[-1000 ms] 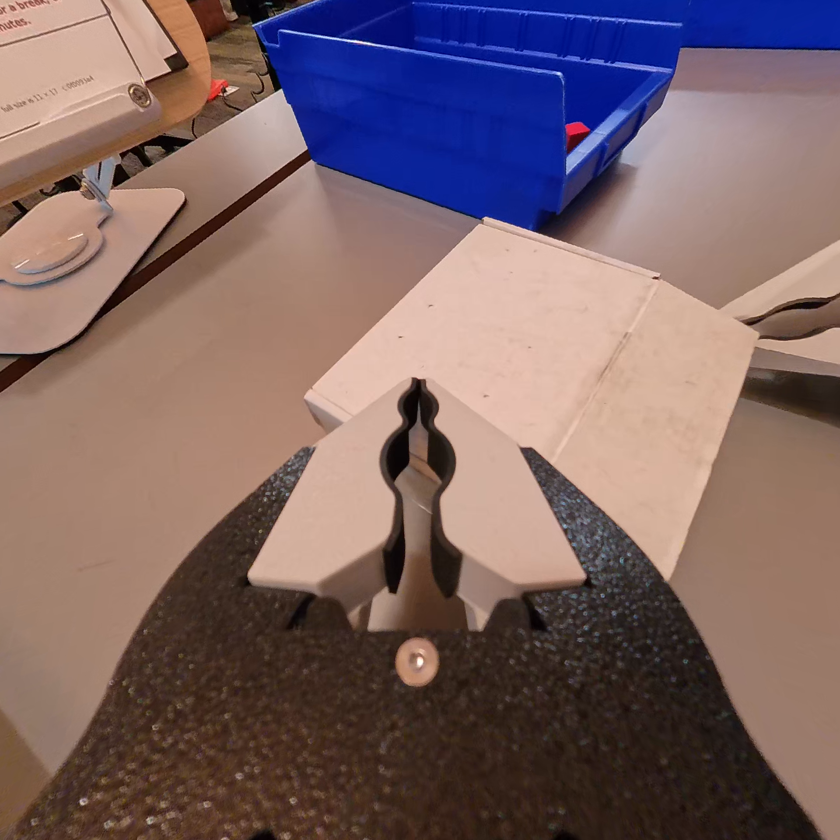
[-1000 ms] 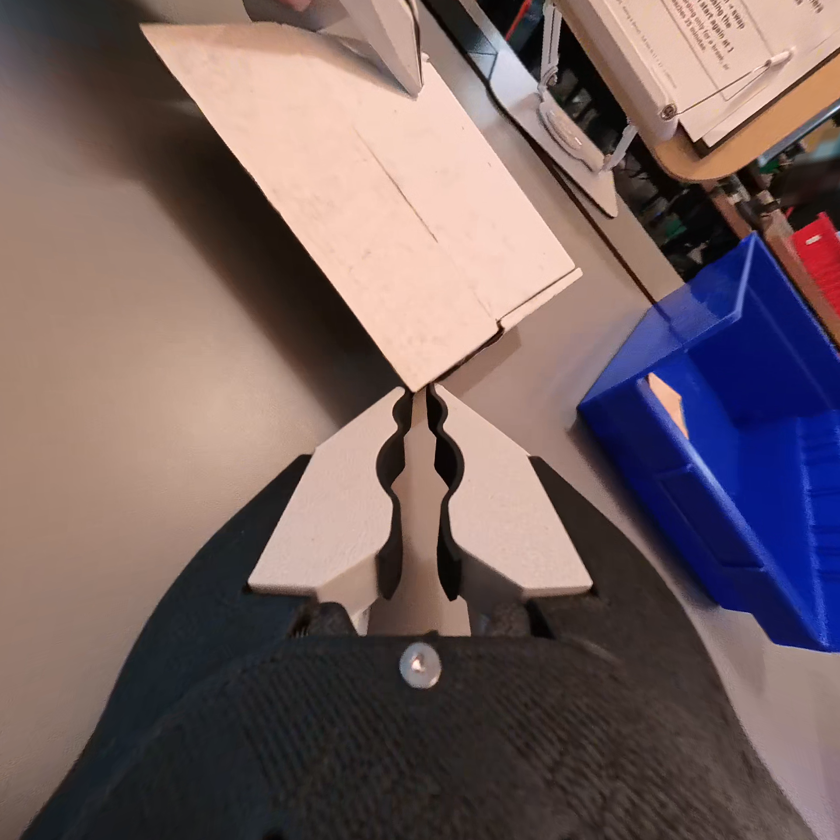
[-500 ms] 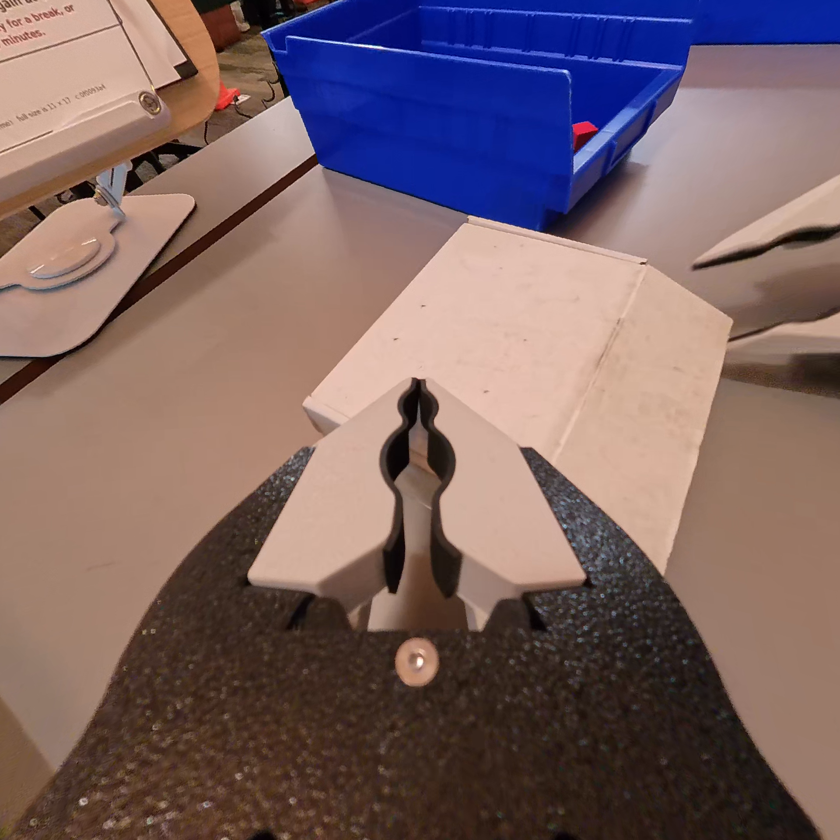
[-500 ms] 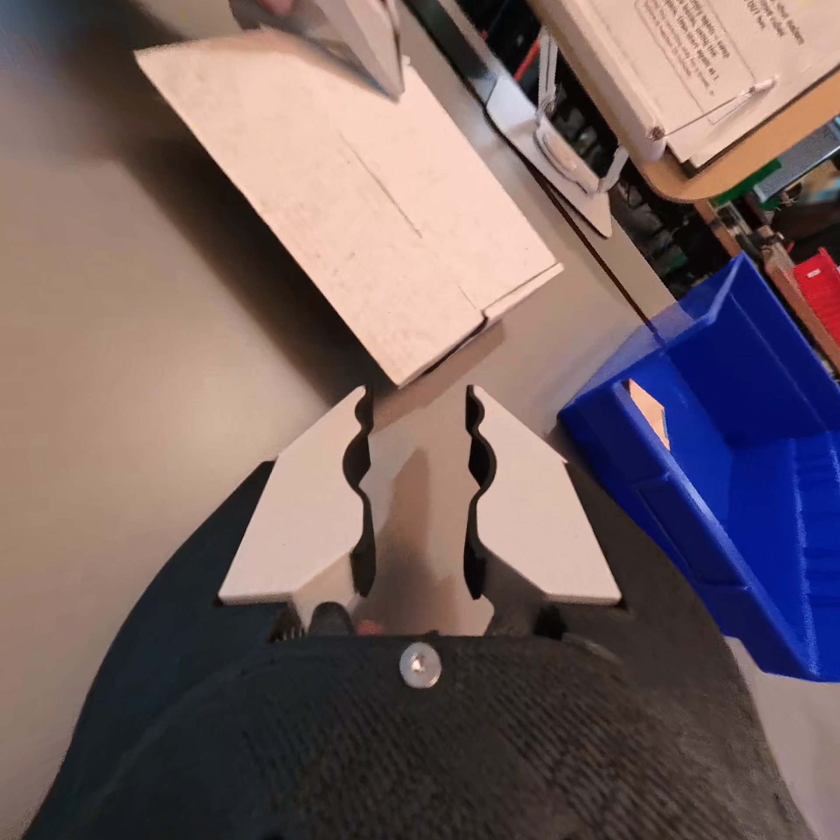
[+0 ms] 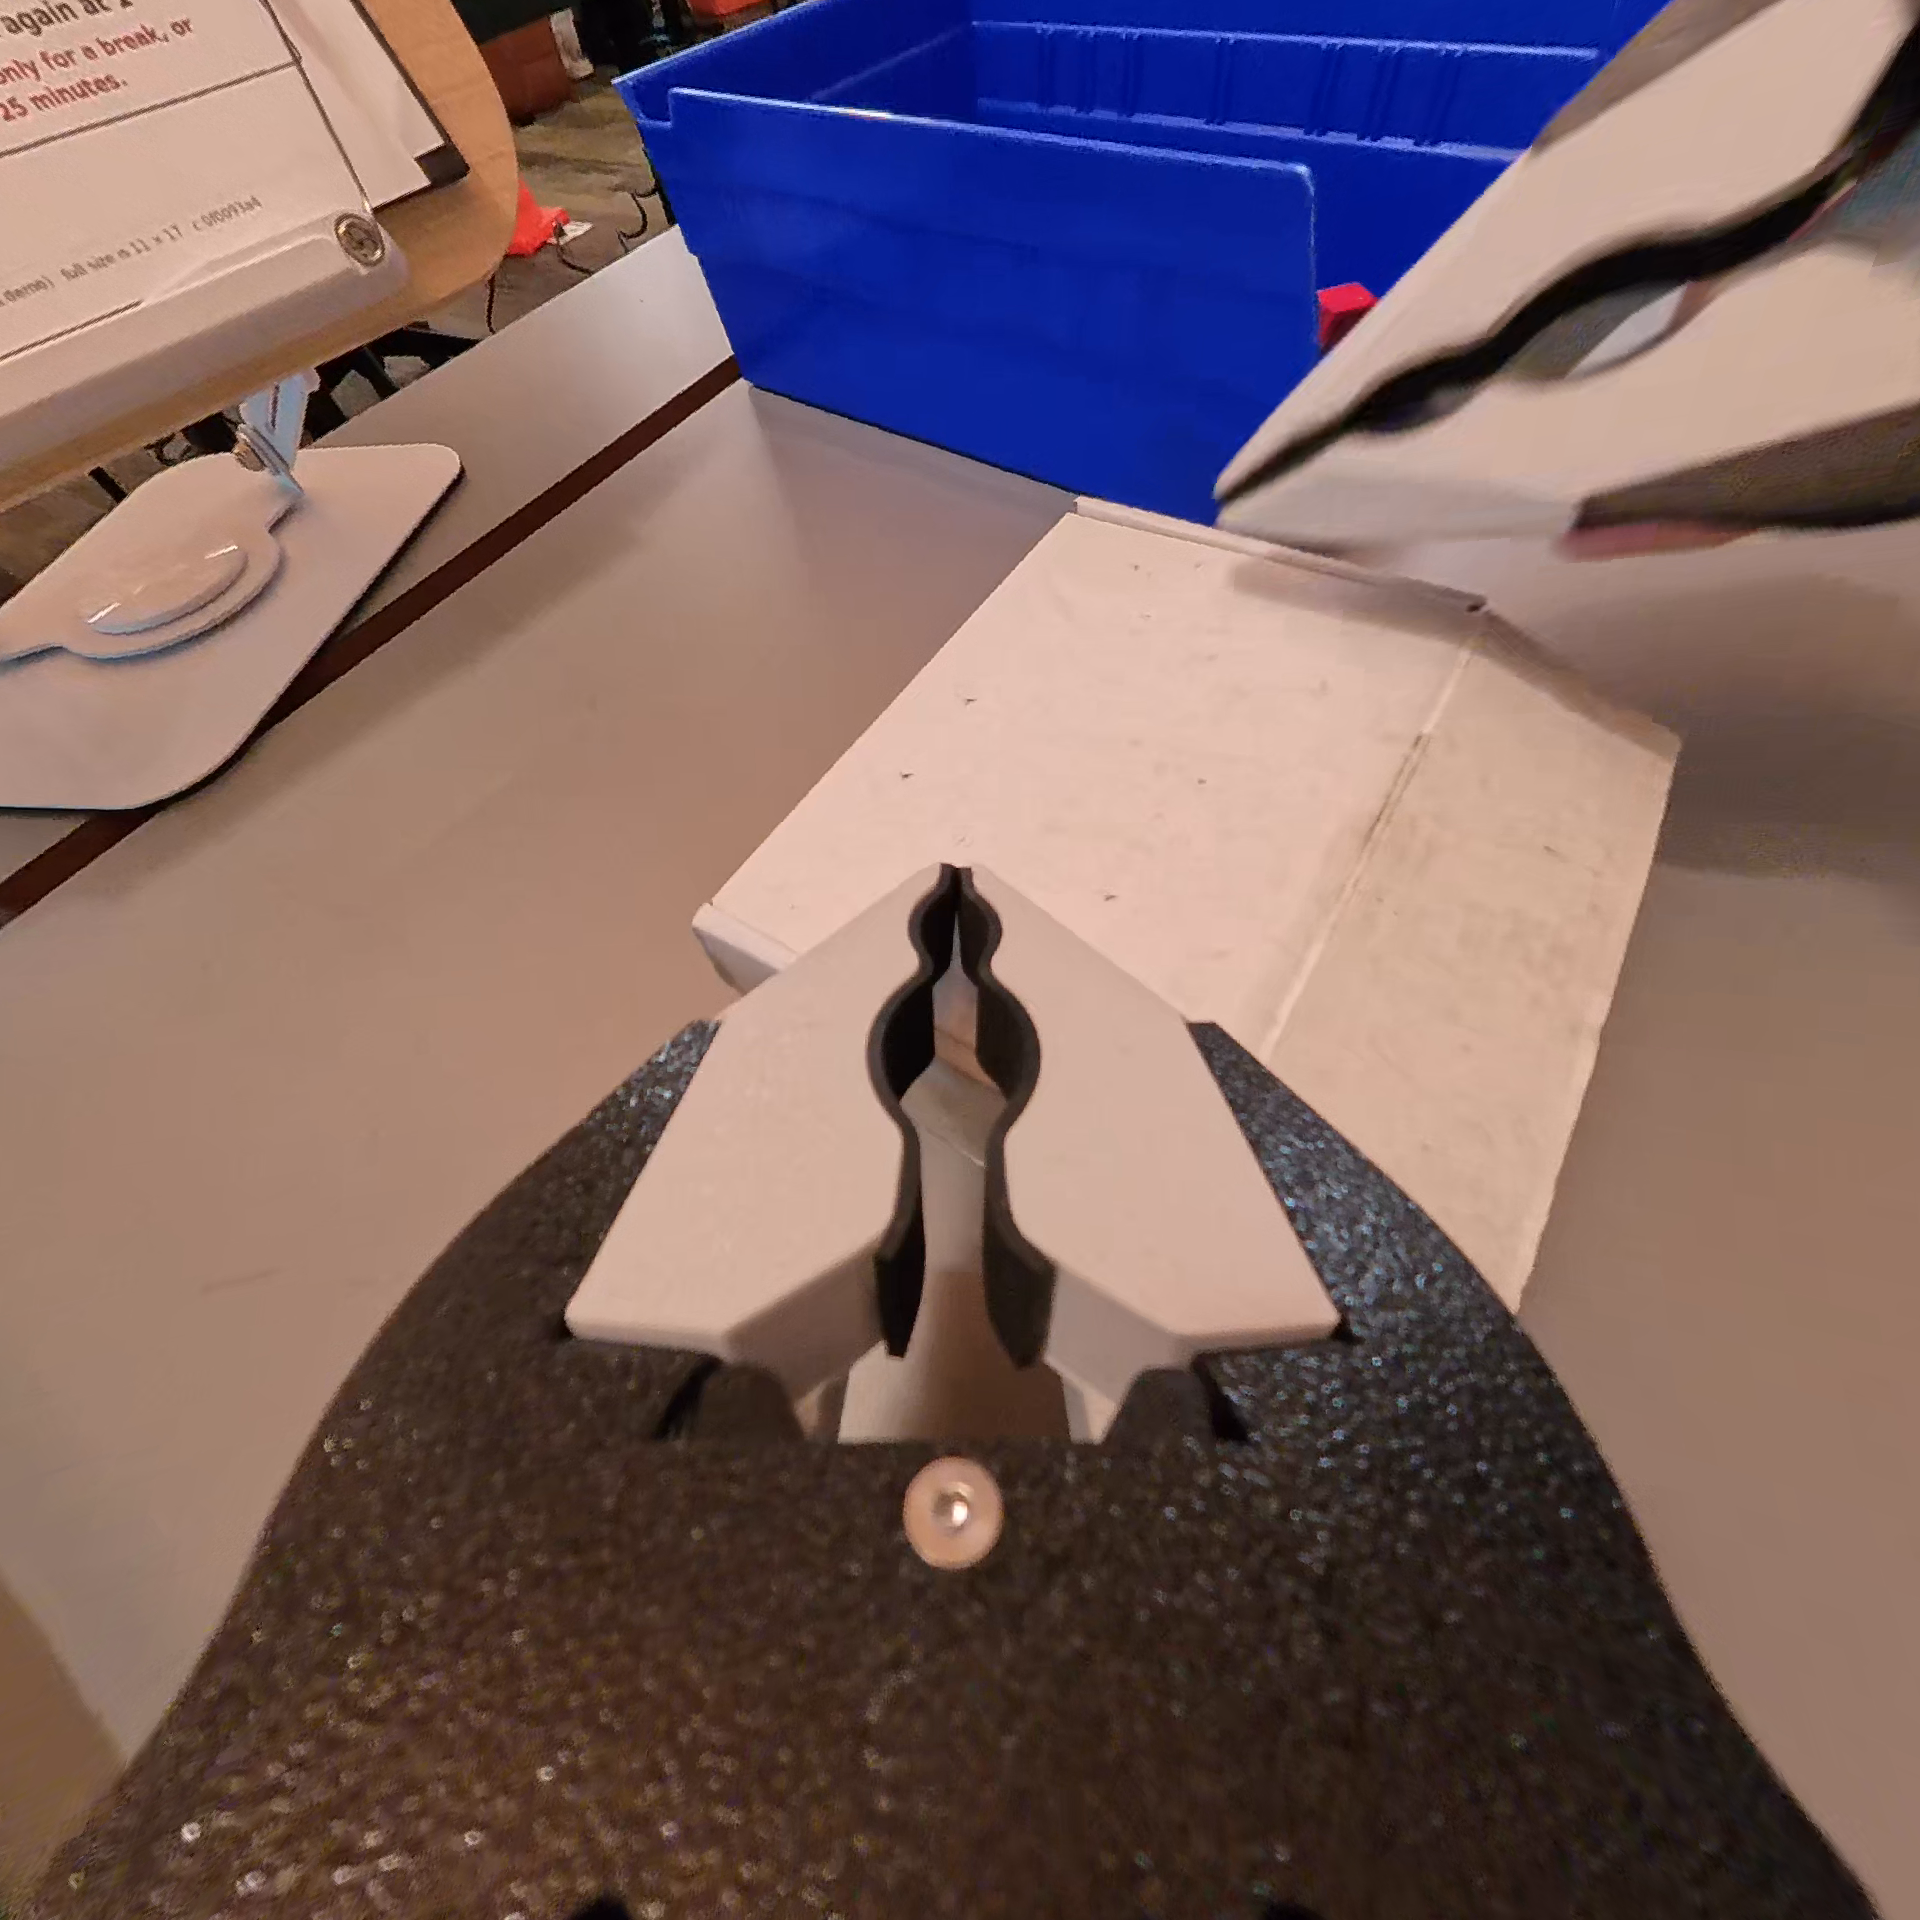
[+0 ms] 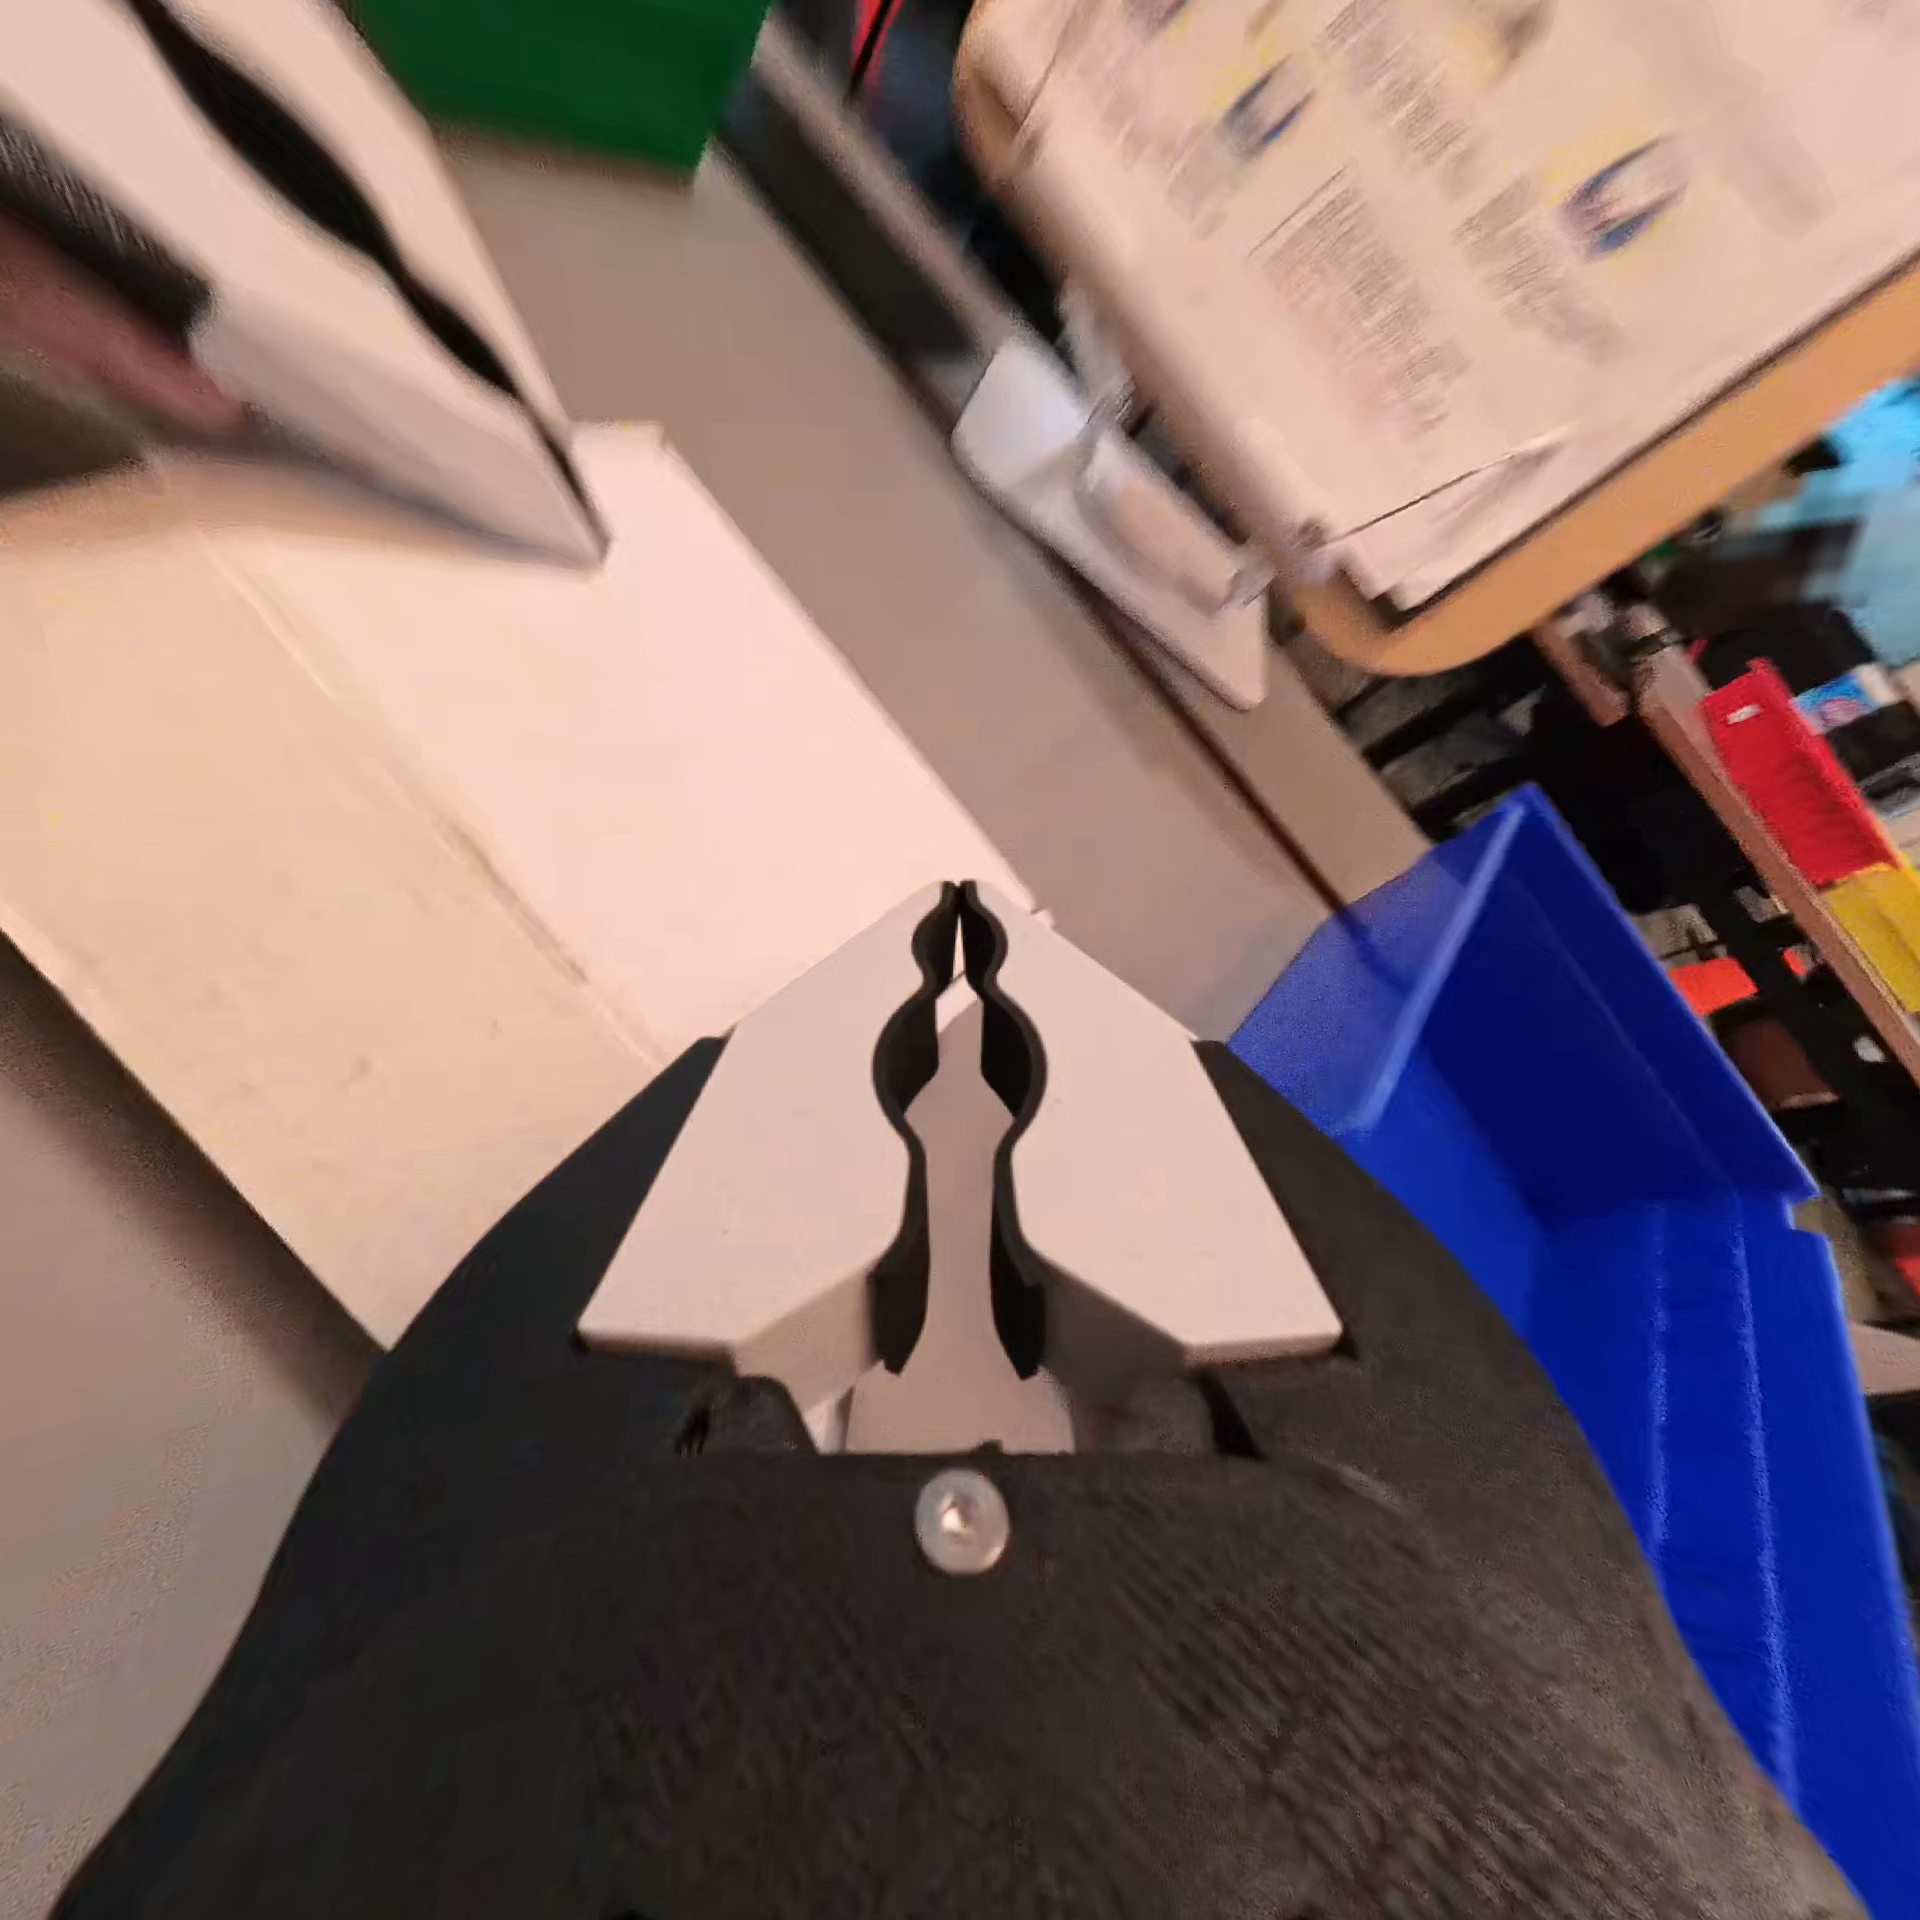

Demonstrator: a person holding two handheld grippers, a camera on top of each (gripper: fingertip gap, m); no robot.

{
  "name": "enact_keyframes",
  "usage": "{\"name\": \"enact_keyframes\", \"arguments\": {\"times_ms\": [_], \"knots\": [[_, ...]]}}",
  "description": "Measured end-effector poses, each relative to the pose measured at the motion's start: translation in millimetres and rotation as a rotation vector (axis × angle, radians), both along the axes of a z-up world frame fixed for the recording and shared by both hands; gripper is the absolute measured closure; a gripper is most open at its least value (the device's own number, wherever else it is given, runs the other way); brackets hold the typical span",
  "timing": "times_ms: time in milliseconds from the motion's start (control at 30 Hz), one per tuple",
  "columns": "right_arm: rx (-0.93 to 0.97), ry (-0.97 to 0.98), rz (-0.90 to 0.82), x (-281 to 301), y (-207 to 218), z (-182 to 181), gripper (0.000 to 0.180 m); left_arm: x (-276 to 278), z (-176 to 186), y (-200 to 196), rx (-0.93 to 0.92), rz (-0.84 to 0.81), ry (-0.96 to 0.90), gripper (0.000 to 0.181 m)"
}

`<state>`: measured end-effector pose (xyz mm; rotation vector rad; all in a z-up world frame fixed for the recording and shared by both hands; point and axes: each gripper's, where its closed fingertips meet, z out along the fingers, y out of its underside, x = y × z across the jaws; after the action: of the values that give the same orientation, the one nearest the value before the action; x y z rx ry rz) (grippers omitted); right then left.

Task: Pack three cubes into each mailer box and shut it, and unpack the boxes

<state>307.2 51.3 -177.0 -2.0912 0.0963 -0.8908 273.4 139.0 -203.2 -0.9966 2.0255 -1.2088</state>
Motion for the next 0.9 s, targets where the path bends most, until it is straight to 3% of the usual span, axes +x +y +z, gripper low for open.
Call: {"name": "enact_keyframes", "arguments": {"times_ms": [67,133,367,467,600,733,767,900], "knots": [[-0.174,-0.009,-0.020,7,0,-21,0.180,0,0,0,-0.013,0.003,0.001,0.181],[-0.221,-0.076,-0.028,10,4,-22,0.180,1,0,0,-0.018,0.006,-0.002,0.181],[-0.235,-0.102,-0.063,10,5,-23,0.180,-15,16,4,-0.059,-0.015,-0.024,0.179],[-0.226,-0.078,-0.061,10,5,-23,0.180,-47,29,8,-0.050,-0.087,-0.101,0.164],[-0.250,-0.081,-0.058,10,5,-23,0.180,-100,0,8,0.153,-0.188,-0.100,0.151],[-0.292,-0.101,-0.065,11,5,-23,0.180,-114,-37,4,0.378,-0.151,-0.052,0.141],[-0.298,-0.102,-0.066,11,5,-23,0.180,-111,-41,2,0.398,-0.120,-0.041,0.151],[-0.283,-0.094,-0.064,11,5,-24,0.180,-101,-39,-3,0.337,-0.013,0.009,0.143]]}}
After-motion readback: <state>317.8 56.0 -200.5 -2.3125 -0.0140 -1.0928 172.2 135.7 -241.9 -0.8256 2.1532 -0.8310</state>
